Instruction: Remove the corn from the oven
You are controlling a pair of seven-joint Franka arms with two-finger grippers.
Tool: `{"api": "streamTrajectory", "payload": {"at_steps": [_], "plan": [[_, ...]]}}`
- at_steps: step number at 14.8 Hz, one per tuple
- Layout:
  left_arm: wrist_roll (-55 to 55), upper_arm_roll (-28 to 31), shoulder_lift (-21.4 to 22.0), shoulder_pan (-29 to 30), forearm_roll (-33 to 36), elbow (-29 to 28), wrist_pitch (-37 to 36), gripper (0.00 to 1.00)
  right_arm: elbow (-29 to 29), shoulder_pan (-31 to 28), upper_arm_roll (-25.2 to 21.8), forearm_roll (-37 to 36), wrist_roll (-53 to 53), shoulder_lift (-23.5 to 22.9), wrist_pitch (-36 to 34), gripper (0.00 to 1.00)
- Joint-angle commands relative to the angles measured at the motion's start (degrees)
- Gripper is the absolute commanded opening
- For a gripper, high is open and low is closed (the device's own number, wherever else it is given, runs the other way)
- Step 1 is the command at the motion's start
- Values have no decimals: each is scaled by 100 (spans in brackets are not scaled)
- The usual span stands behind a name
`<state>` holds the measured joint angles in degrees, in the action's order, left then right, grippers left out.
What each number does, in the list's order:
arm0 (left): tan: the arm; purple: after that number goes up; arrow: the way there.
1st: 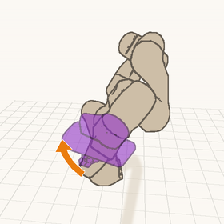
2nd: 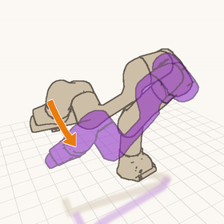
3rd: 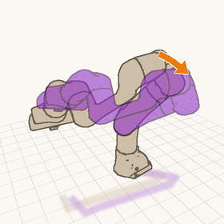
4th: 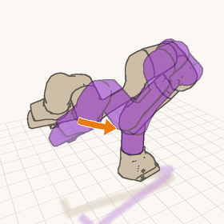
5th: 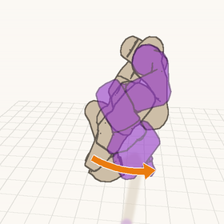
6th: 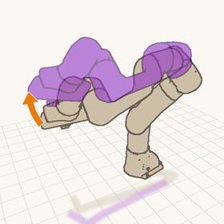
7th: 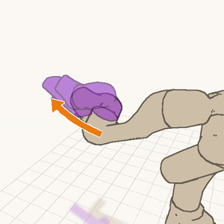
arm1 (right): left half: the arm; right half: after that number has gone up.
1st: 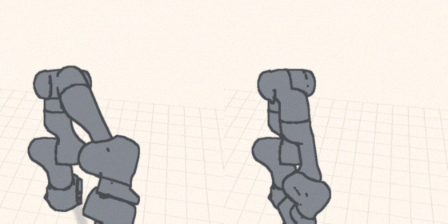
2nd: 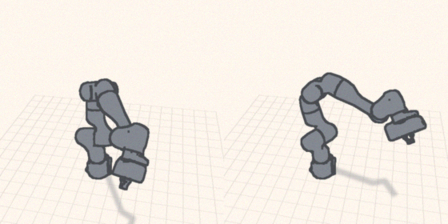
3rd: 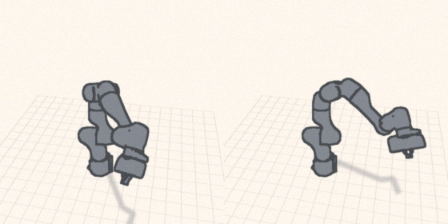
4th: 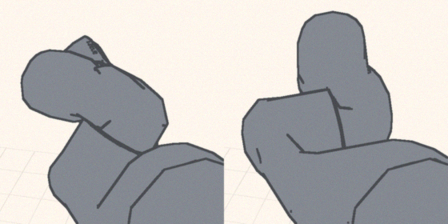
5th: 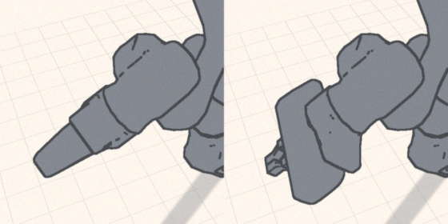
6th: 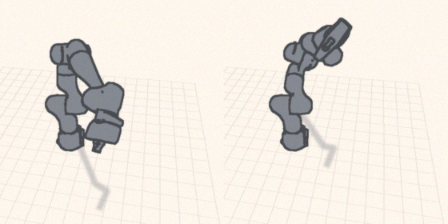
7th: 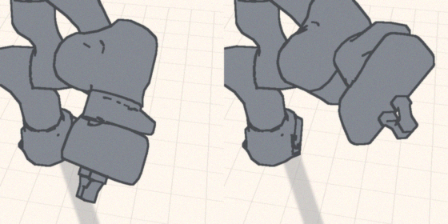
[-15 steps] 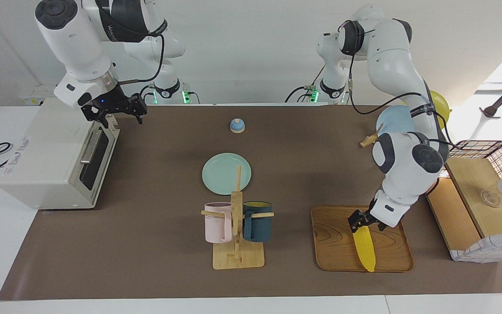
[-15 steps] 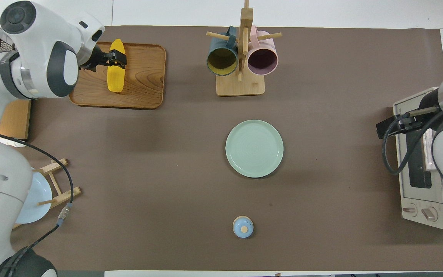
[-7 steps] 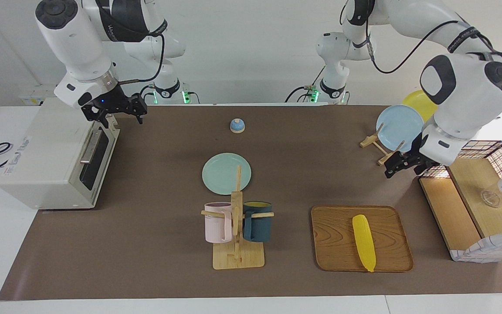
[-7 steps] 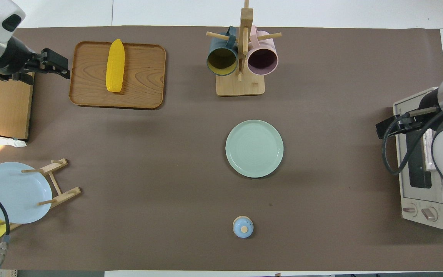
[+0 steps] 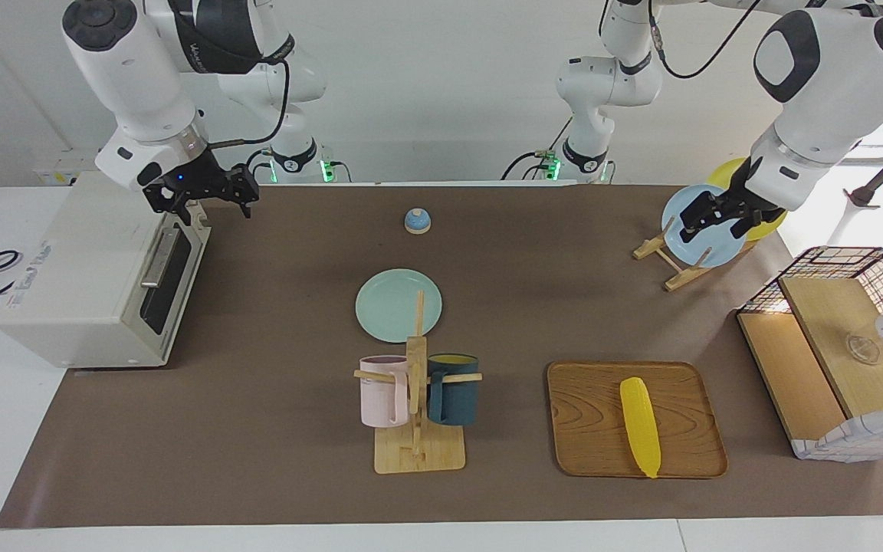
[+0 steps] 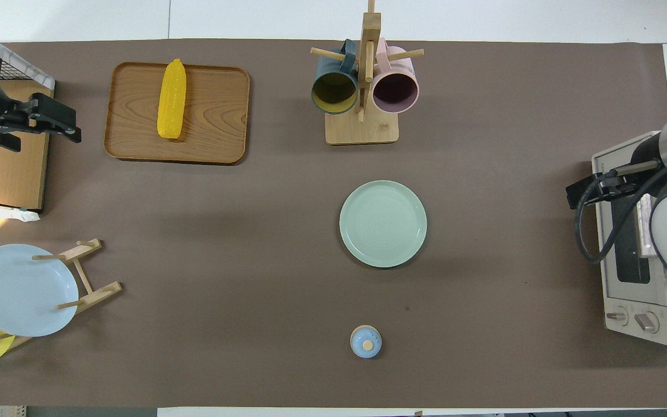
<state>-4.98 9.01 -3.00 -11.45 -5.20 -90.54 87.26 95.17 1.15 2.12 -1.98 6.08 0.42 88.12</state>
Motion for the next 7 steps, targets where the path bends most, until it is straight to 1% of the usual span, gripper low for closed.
{"api": "streamTrajectory", "payload": {"at_steps": [1,2,3,5,6,7], "plan": [[76,-424,537,395,107,-869,212,100,10,-1,-19,128,-54,64,-66,100],[67,-740,520,642,116,-869,325,100,10,-1,-19,128,-45,64,-66,100],[50,-804,494,696,107,-861,483,100,19,-1,-19,128,-54,64,-66,100],[58,-787,441,601,107,-773,494,100,10,-1,-19,137,-54,64,-66,100],[58,-778,432,557,194,-746,468,100,19,-1,-19,137,-54,64,-66,100],[76,-787,441,547,421,-755,502,100,19,-1,-19,128,-54,64,-66,100]]}}
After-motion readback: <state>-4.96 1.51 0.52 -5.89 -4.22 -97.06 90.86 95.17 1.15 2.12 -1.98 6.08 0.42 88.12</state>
